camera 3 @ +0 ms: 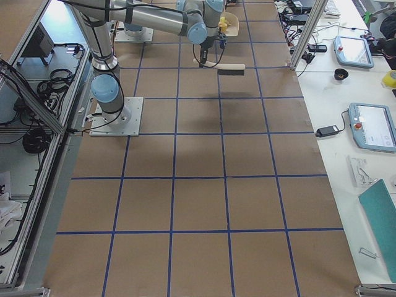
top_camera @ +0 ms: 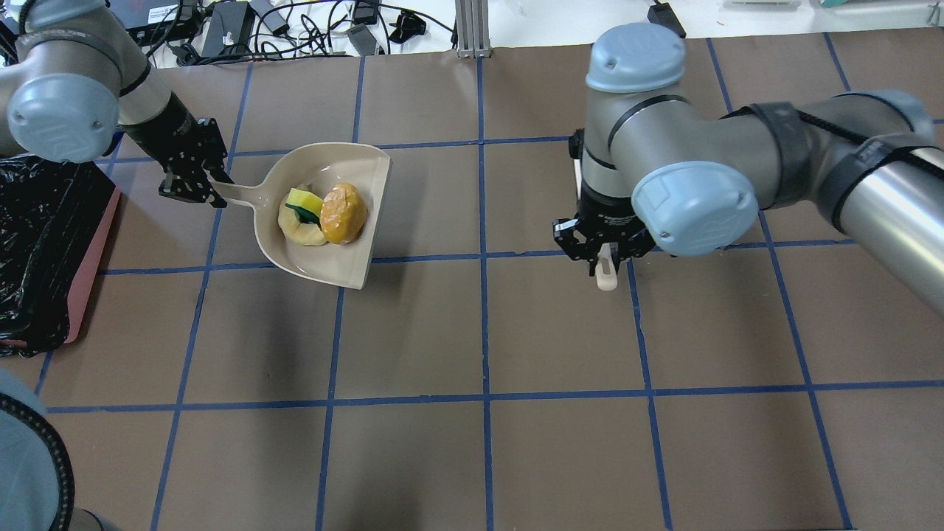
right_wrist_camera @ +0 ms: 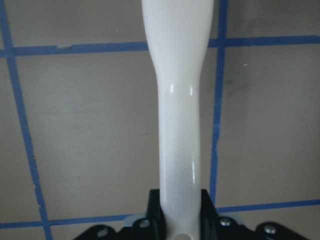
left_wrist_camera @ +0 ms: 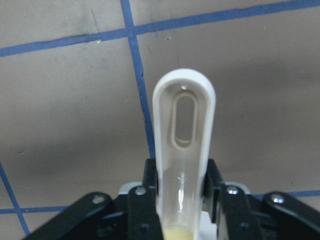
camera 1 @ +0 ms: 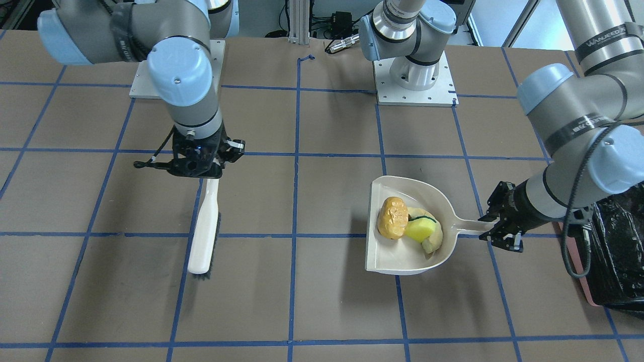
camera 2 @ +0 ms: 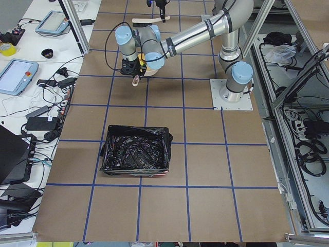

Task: Sweep and dump trash into bin
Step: 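Carry the dustpan to the black bin with the left gripper while the right withdraws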

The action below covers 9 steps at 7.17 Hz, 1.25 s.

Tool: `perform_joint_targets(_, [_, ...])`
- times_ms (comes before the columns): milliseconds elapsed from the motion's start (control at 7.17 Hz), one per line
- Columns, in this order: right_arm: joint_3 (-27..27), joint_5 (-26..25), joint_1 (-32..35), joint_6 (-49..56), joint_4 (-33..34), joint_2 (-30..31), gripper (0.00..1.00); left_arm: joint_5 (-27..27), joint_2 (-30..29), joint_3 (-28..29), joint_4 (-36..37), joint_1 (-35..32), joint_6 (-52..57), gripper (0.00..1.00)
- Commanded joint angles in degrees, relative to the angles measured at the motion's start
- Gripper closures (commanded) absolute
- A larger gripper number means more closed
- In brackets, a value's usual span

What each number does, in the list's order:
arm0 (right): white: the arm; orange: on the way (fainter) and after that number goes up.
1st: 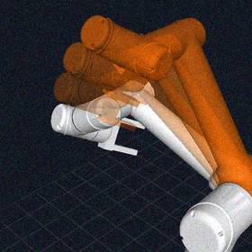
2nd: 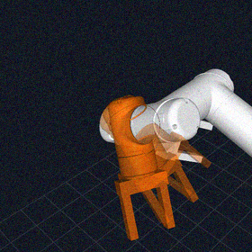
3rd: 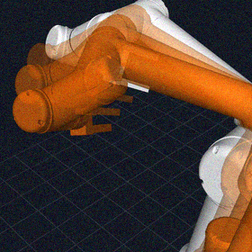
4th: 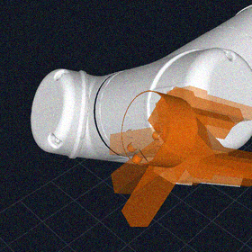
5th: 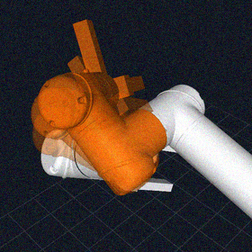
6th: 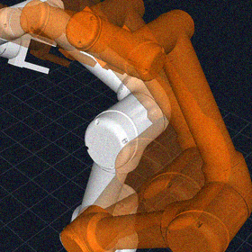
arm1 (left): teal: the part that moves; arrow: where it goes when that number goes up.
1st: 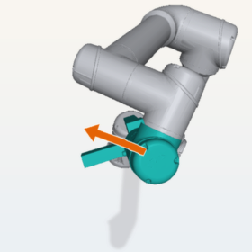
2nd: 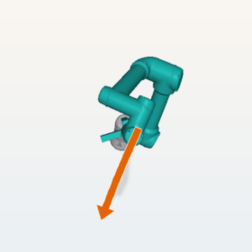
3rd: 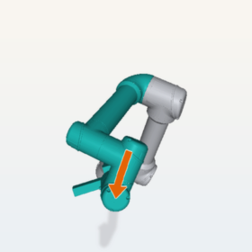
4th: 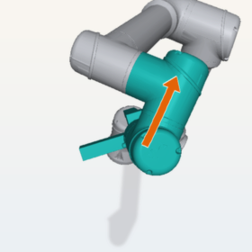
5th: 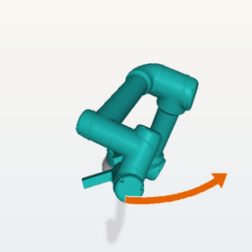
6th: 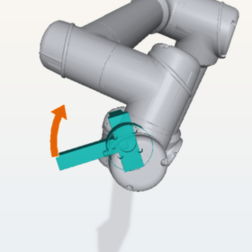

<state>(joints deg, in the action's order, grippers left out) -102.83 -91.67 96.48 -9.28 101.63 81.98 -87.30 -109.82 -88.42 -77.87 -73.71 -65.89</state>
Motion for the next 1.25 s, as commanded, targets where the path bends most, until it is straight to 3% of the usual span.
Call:
perform_joint_targets(0, [0.0,0.01,-11.71,9.86,-0.38,0.46,1.0,-1.02,-1.18,6.3,-4.83,5.04,5.13,1.0])
perform_joint_targets(558, [0.79,0.18,-16.66,17.62,4.09,-1.55,1.0,-5.06,-3.72,13.6,-5.54,14.89,13.67,1.0])
perform_joint_targets(1116, [0.88,0.18,-24.31,28.43,9.37,-7.0,1.0,-4.46,-9.52,25.98,-11.41,21.31,18.59,1.0])
